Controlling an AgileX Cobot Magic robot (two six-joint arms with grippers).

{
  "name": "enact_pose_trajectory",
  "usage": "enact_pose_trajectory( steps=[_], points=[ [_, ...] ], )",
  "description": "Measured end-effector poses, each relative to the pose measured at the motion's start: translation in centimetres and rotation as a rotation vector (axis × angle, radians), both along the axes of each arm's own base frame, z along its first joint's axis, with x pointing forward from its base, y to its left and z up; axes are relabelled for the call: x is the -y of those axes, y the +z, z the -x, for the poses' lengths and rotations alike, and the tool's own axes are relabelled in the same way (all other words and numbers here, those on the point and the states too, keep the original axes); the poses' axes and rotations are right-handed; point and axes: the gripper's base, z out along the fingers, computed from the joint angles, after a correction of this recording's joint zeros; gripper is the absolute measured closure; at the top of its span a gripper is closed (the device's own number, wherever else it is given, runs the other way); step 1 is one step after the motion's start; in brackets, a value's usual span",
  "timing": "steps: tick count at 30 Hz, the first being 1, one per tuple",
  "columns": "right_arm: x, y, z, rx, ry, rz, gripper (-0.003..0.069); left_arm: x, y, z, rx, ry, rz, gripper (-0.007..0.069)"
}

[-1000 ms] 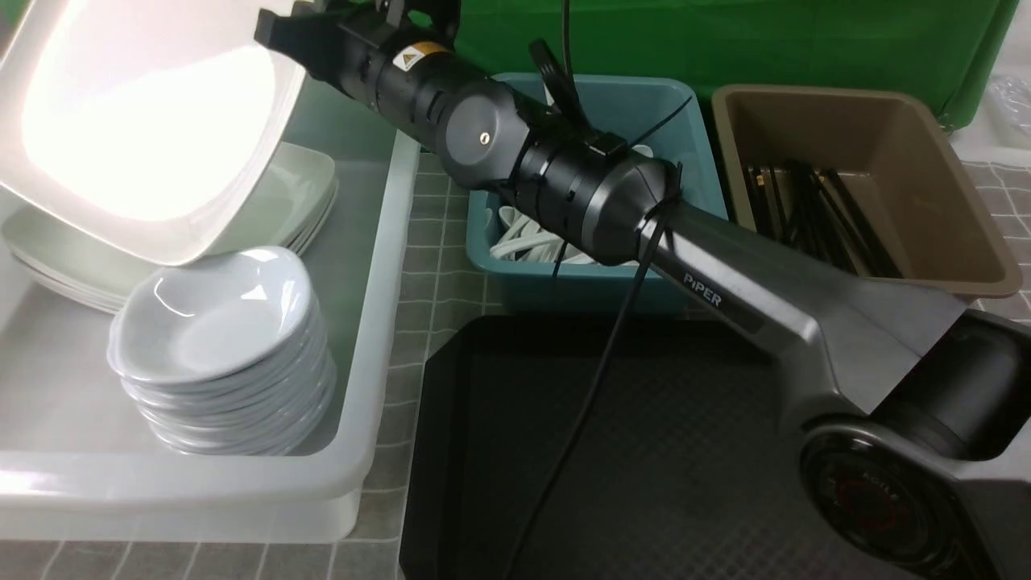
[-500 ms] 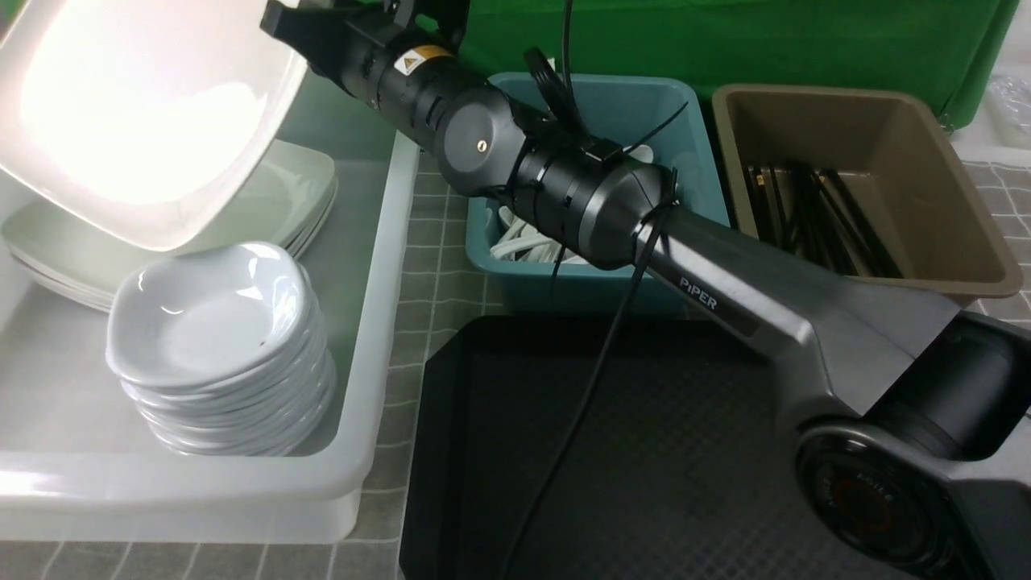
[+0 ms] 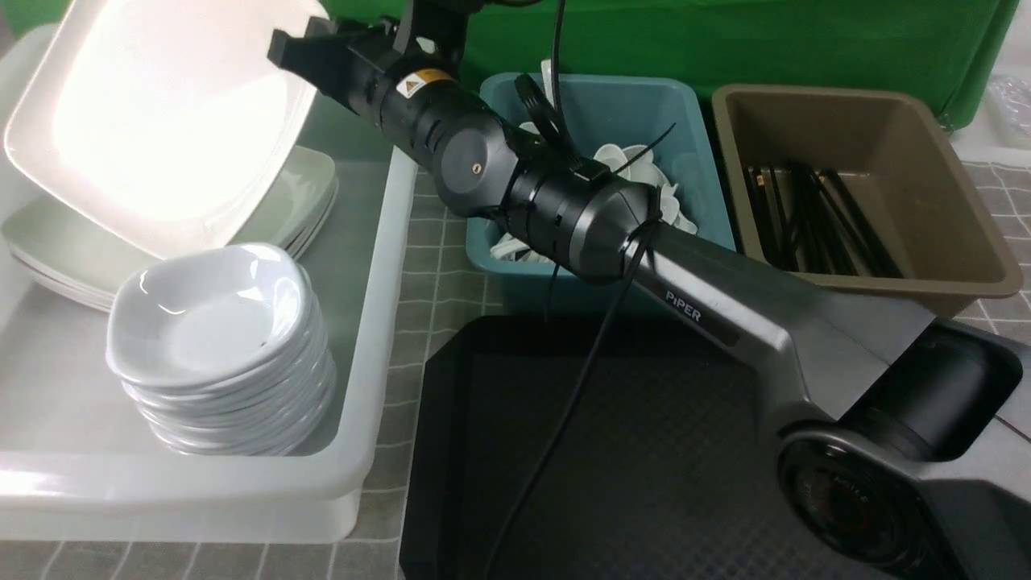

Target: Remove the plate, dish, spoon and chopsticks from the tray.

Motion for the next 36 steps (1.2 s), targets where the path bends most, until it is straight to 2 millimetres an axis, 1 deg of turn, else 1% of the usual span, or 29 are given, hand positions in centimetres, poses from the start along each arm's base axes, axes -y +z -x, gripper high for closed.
enact_pose_trajectory(
  steps=[2,4,7,8,10,12,17,21,24,25,27,28,29,30,31,32,33,35,36],
  points=[
    [-0.1,-0.5,-0.1,-0.006,0.001,0.006,0.0588,0.0,0.0,0.0,-0.001,0.0,0.0,0.062],
    [-0.2,-1.4,-0.2,-0.021,0.001,0.012,0.058,0.0,0.0,0.0,0.0,0.0,0.001,0.062],
    [-0.3,-1.9,-0.3,-0.029,0.002,0.019,0.0565,0.0,0.0,0.0,-0.001,-0.001,0.001,0.062],
    [-0.3,-2.2,-0.4,-0.034,0.002,0.021,0.0544,0.0,0.0,0.0,-0.001,-0.001,0.001,0.062],
    [-0.3,-2.3,-0.4,-0.043,-0.001,0.01,0.051,0.0,0.0,0.0,-0.003,-0.001,0.002,0.062],
    [-0.3,-2.3,-0.4,-0.049,-0.002,0.0,0.0451,0.0,0.0,0.0,-0.004,-0.001,0.002,0.062],
    [-0.3,-2.2,-0.4,-0.048,-0.004,-0.006,0.033,0.0,0.0,0.0,-0.004,-0.002,0.003,0.062],
    [-0.2,-2.1,-0.4,-0.053,0.001,-0.003,0.0316,0.0,0.0,0.0,-0.007,-0.003,0.004,0.062],
    [0.1,-2.0,-0.6,-0.083,0.025,0.022,0.0335,0.0,0.0,0.0,-0.007,-0.003,0.004,0.062],
    [0.5,-1.6,-0.7,-0.092,0.041,0.046,0.0353,0.0,0.0,0.0,-0.007,-0.003,0.004,0.062],
    [1.2,-1.1,-0.8,-0.108,0.09,0.124,0.0403,0.0,0.0,0.0,-0.007,-0.003,0.004,0.062],
    [1.7,-0.5,-0.8,-0.108,0.118,0.17,0.0444,0.0,0.0,0.0,-0.007,-0.003,0.004,0.062],
    [2.5,0.5,-0.9,-0.097,0.146,0.219,0.048,0.0,0.0,0.0,-0.007,-0.002,0.003,0.062],
    [2.9,0.8,-0.9,-0.099,0.165,0.248,0.0503,0.0,-0.1,0.0,-0.007,-0.002,0.002,0.062],
    [3.9,2.0,-0.7,-0.091,0.2,0.303,0.055,0.0,-0.1,0.0,-0.008,-0.002,0.001,0.062],
    [3.9,2.2,-0.6,-0.092,0.208,0.309,0.0557,0.0,-0.1,0.0,-0.008,-0.002,0.001,0.062],
    [5.5,4.3,-0.4,-0.078,0.243,0.383,0.0606,-0.1,-0.2,-0.1,-0.016,-0.001,-0.001,0.062],
    [7.3,6.6,0.4,-0.065,0.279,0.48,0.0629,-0.3,-0.5,-0.5,-0.033,0.001,-0.004,0.062],
    [8.7,8.2,0.9,-0.06,0.288,0.549,0.0636,-0.5,-1.0,-1.0,-0.056,0.001,-0.003,0.062]
  ],
)
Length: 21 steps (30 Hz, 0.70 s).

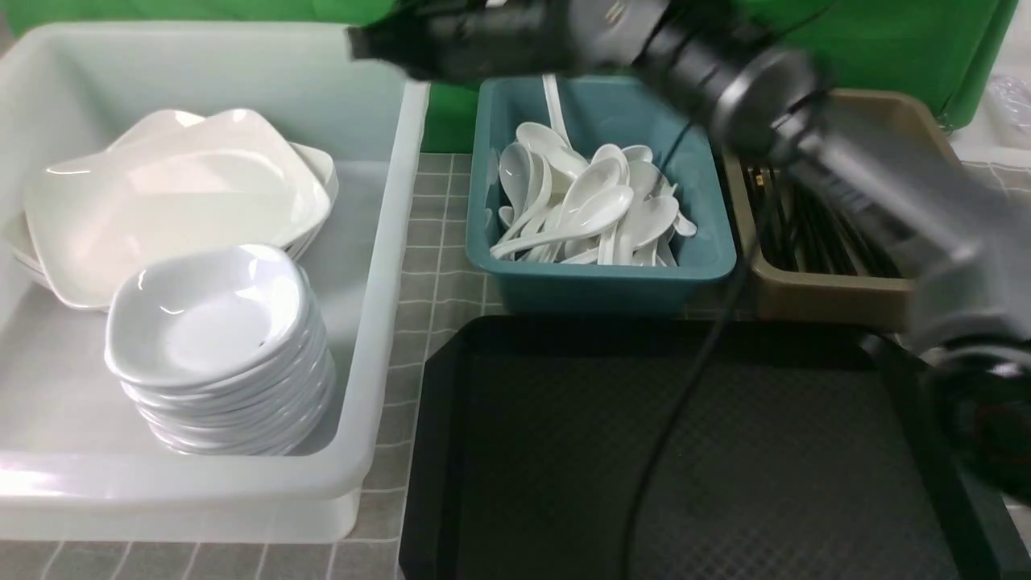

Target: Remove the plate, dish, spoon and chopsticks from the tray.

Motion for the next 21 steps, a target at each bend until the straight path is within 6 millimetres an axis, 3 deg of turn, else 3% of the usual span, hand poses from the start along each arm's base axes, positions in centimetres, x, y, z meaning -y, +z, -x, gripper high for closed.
enact_pose_trajectory(
  steps=[5,11,15,21],
  points=[
    [5.1,5.1,2.5,0.021,-0.004,0.239,0.064,-0.8,-2.1,-2.2,-0.089,0.0,0.022,0.062],
    [11.5,7.4,5.1,-0.146,-0.053,0.482,0.064,-2.2,-6.1,-6.2,-0.19,0.016,0.038,0.062],
    [13.7,8.2,5.3,-0.163,-0.111,0.474,0.0639,-2.9,-8.5,-8.1,-0.241,0.023,0.051,0.062],
    [14.9,8.1,6.4,-0.188,-0.115,0.496,0.0639,-4.1,-12.5,-10.3,-0.344,0.073,0.046,0.062]
  ],
)
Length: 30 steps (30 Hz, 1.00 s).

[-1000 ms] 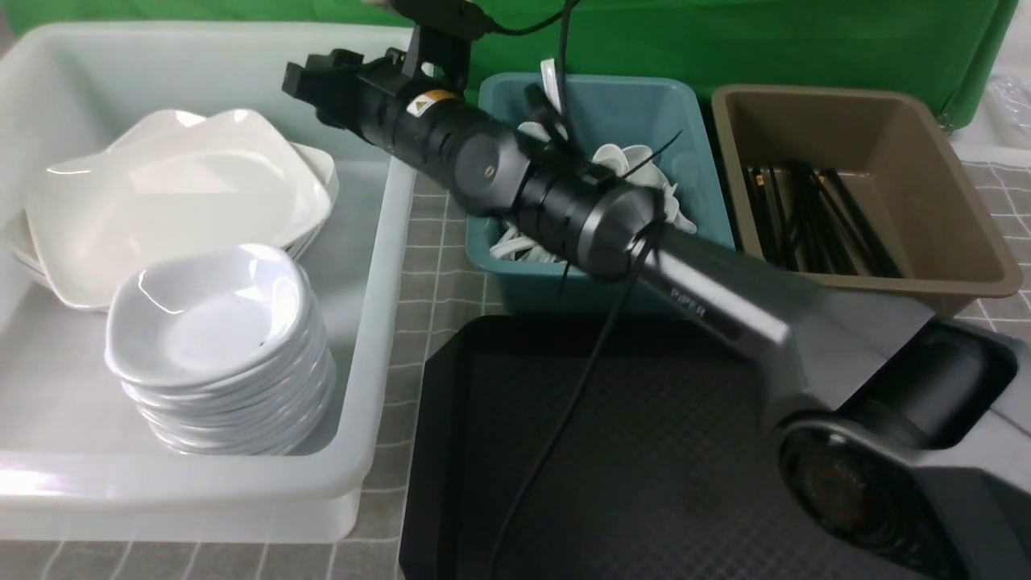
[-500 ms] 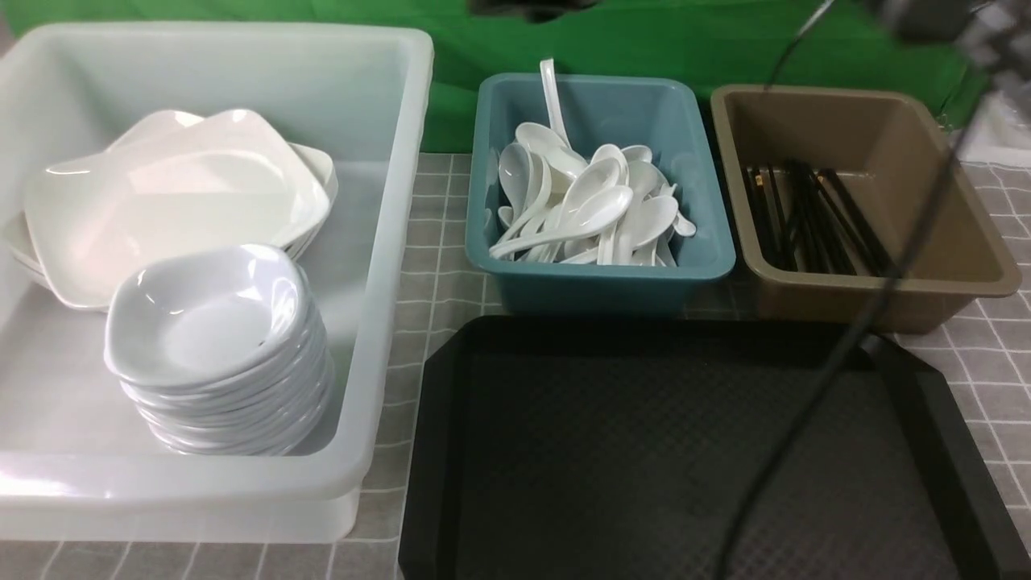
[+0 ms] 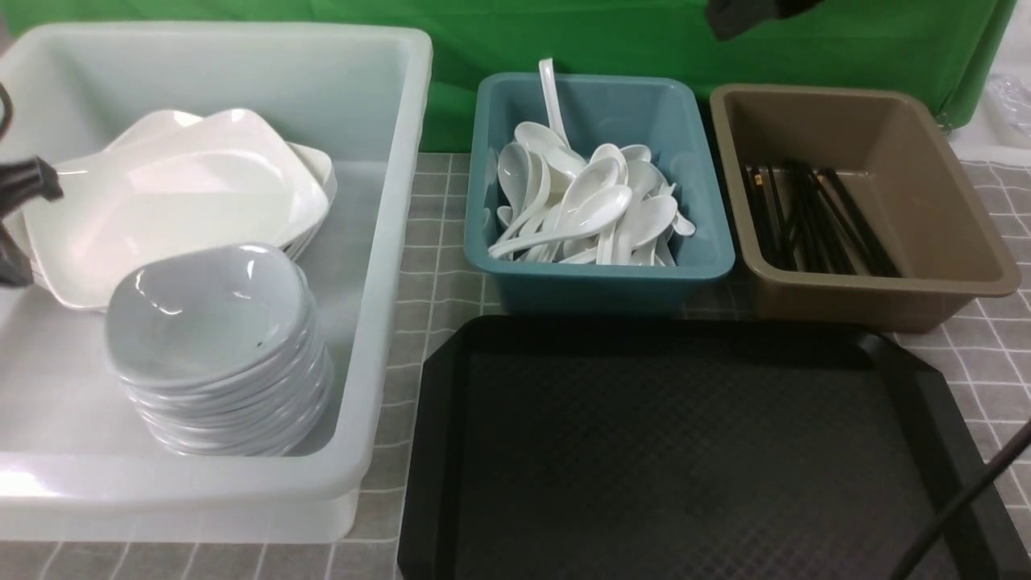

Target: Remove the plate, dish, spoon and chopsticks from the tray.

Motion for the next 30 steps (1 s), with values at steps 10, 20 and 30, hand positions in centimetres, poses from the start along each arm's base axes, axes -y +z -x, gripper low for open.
enact_pose_trajectory(
  steps=[10,20,30],
  points=[
    [0.3,0.3,0.8,0.006,0.025,0.016,0.0639,-1.3,-4.6,-2.5,-0.045,0.075,-0.006,0.062],
    [0.1,0.3,0.9,0.001,0.036,0.002,0.0639,-0.4,-6.7,-4.3,0.013,0.073,0.092,0.062],
    [-0.8,0.5,1.3,-0.026,0.101,-0.087,0.0639,1.9,-5.3,-3.4,-0.057,-0.029,0.077,0.062]
  ],
)
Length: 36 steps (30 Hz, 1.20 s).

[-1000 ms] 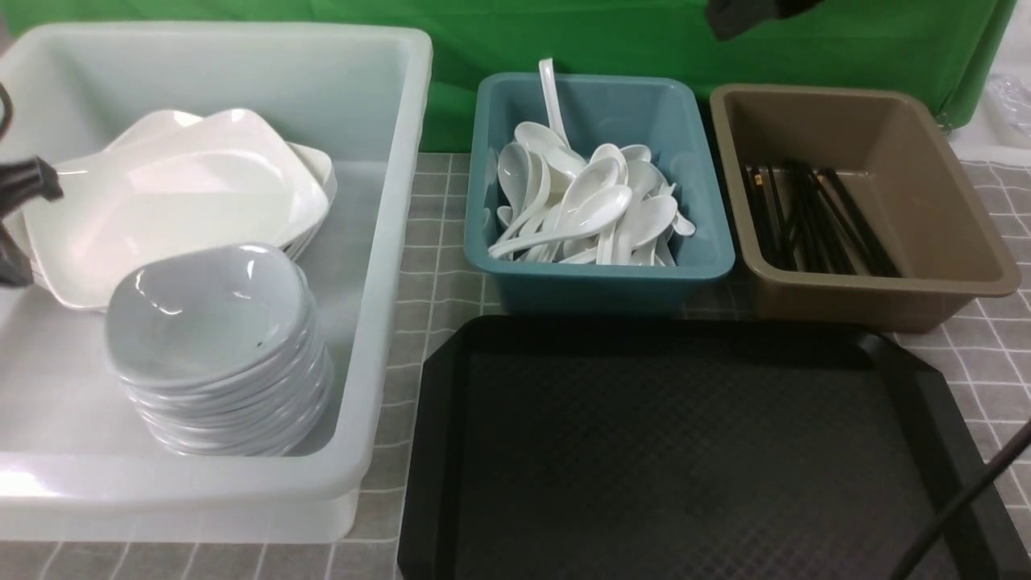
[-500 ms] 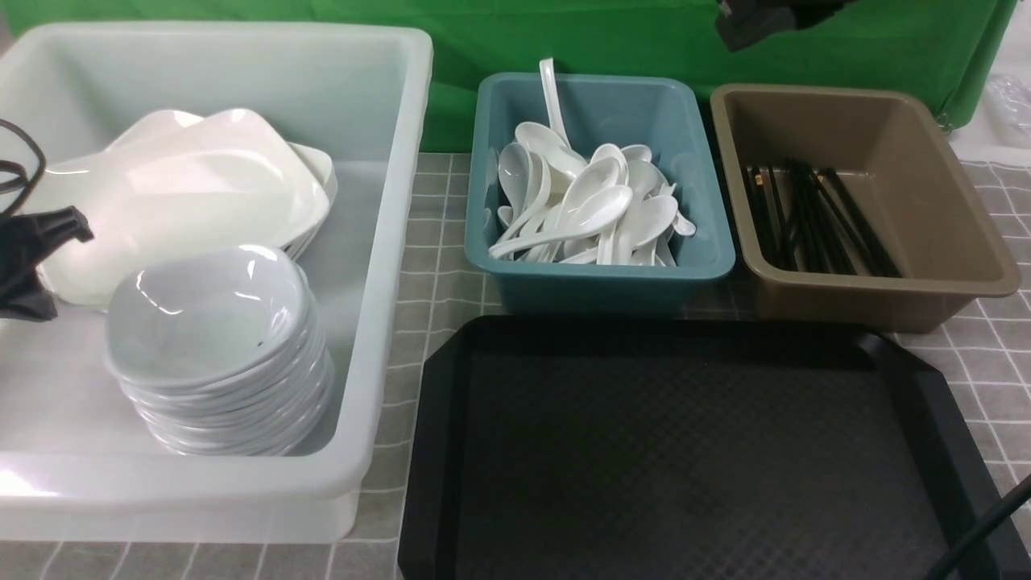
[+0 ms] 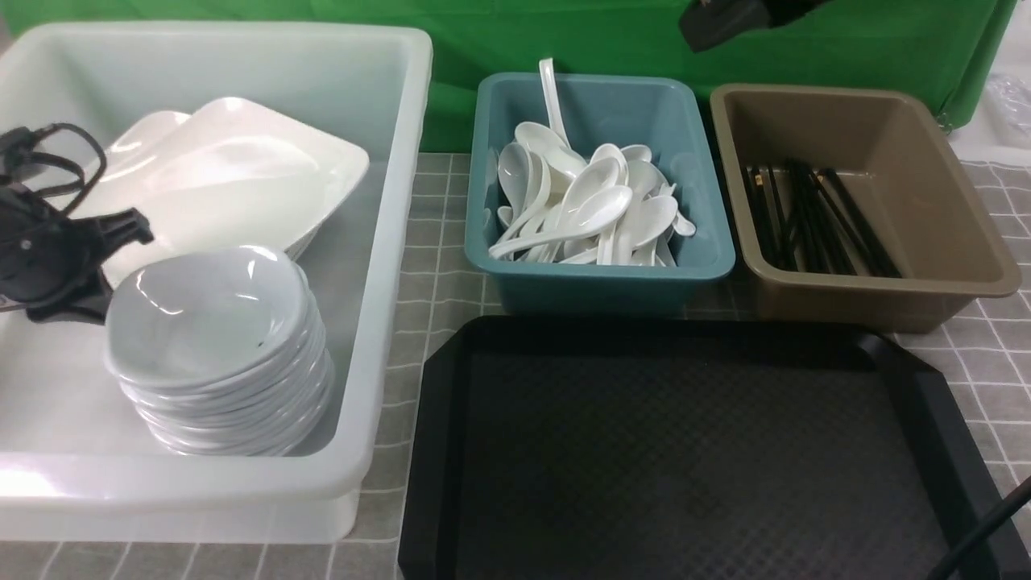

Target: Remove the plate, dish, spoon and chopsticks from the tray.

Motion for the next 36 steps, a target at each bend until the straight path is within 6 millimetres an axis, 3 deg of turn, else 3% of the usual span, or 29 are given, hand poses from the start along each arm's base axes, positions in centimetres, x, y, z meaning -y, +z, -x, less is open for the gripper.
enact_pose_trajectory(
  steps=[7,11,16,25,31,36],
  points=[
    [-0.1,0.0,0.0,-0.003,0.005,-0.008,0.0639,-0.6,7.0,-0.2,0.276,0.016,-0.129,0.062],
    [-0.1,0.0,0.0,-0.004,0.005,-0.01,0.0639,-1.0,8.1,-1.9,0.348,0.029,-0.128,0.062],
    [-0.1,0.0,0.1,-0.006,0.005,-0.013,0.0639,-1.2,5.8,-4.0,0.26,0.018,-0.087,0.062],
    [-0.2,0.1,0.1,-0.012,0.012,-0.029,0.0638,-2.0,1.5,-5.8,0.189,0.003,-0.116,0.062],
    [-0.5,0.1,0.2,-0.029,0.011,-0.06,0.0638,-2.0,-1.2,-5.9,0.085,-0.009,-0.089,0.062],
    [-0.7,0.2,0.4,-0.042,0.013,-0.084,0.0638,-2.1,-2.1,-5.5,0.051,0.026,-0.09,0.062]
  ],
)
